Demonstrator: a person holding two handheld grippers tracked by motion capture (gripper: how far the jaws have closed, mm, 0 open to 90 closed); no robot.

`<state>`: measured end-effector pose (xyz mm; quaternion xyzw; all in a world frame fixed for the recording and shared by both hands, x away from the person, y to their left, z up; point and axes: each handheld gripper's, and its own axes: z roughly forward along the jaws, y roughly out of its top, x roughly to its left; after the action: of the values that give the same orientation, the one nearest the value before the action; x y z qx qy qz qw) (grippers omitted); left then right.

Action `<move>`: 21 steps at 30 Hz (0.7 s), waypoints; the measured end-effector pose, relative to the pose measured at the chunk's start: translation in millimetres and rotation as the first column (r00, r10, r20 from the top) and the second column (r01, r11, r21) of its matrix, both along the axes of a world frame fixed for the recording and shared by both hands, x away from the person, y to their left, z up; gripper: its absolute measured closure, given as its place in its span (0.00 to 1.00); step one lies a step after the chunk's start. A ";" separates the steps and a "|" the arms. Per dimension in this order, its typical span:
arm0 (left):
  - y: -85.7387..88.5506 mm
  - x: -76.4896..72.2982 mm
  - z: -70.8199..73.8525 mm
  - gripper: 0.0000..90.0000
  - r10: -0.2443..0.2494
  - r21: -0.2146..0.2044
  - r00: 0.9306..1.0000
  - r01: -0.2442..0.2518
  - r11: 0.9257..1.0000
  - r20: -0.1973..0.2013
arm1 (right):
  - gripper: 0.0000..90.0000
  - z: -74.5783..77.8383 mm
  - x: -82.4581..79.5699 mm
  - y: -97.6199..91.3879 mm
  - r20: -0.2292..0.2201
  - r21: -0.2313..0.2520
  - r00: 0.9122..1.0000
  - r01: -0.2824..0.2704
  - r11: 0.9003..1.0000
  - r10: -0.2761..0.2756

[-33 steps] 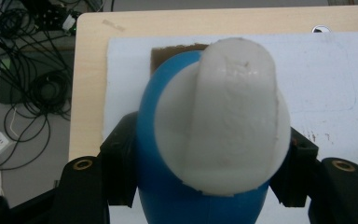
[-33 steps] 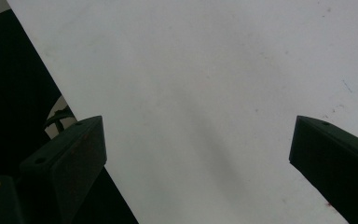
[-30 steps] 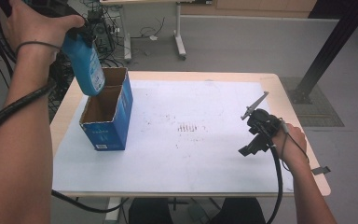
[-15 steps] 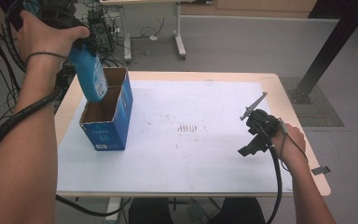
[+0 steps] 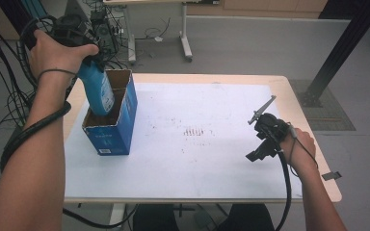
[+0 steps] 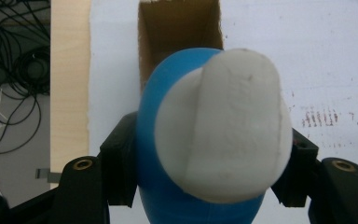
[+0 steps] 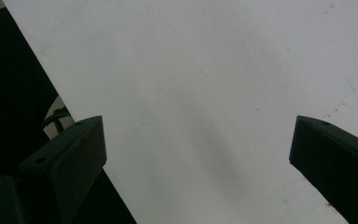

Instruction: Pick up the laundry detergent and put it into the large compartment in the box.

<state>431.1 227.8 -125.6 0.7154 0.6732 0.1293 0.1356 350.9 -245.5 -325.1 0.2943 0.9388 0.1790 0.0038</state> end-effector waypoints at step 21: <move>4.2 3.3 -48.4 0.42 0.001 -0.010 0.998 -0.002 1.000 -0.056 | 0.04 -4.1 -0.5 -0.8 -0.015 0.000 1.000 0.005 1.000 -0.005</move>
<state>434.5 232.0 -174.0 0.7176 0.6778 0.1061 0.1202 350.4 -246.3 -329.2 0.2978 0.9382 0.1765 -0.0029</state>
